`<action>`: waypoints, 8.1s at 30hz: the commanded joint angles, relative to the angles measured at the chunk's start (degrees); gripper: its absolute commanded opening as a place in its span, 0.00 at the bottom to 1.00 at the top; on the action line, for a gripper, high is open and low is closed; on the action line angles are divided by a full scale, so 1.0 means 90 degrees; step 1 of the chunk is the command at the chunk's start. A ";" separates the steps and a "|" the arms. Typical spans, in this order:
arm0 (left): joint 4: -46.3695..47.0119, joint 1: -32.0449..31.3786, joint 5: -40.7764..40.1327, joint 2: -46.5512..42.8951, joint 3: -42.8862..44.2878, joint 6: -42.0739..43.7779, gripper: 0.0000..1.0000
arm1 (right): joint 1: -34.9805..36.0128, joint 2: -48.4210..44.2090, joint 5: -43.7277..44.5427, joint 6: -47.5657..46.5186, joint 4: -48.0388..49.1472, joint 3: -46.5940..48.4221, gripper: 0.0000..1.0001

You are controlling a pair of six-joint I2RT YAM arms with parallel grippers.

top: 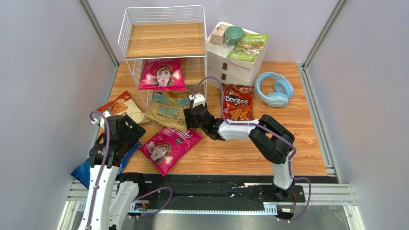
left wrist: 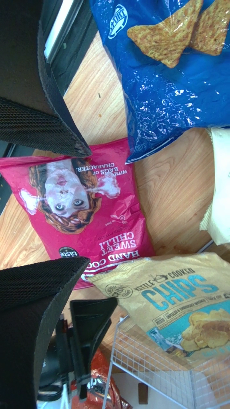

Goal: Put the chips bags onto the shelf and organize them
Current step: Adjust the potato chip on the shelf, then move the potato chip to the center of the board, then pick up the potato chip from the center of the board.

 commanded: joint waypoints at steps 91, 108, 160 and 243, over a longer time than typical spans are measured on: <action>0.0417 -0.0141 0.0749 0.0220 -0.0064 0.0618 0.83 | -0.1321 -0.3315 -0.2317 0.1774 -0.1612 -0.1064 0.66; 0.0330 -0.0776 0.1726 0.0279 -0.0113 0.1233 0.80 | -0.4301 -0.2352 -0.3117 0.0311 -0.2590 -0.0441 0.75; 0.1550 -0.4526 0.2146 0.3033 0.1313 0.2103 0.80 | -0.4252 -0.5650 -0.2287 0.2194 -0.7190 -0.1609 0.89; 0.2762 -0.4282 0.3319 0.4643 0.1205 0.1809 0.88 | -0.4340 -0.3814 -0.4230 0.1161 -0.4249 -0.2658 0.00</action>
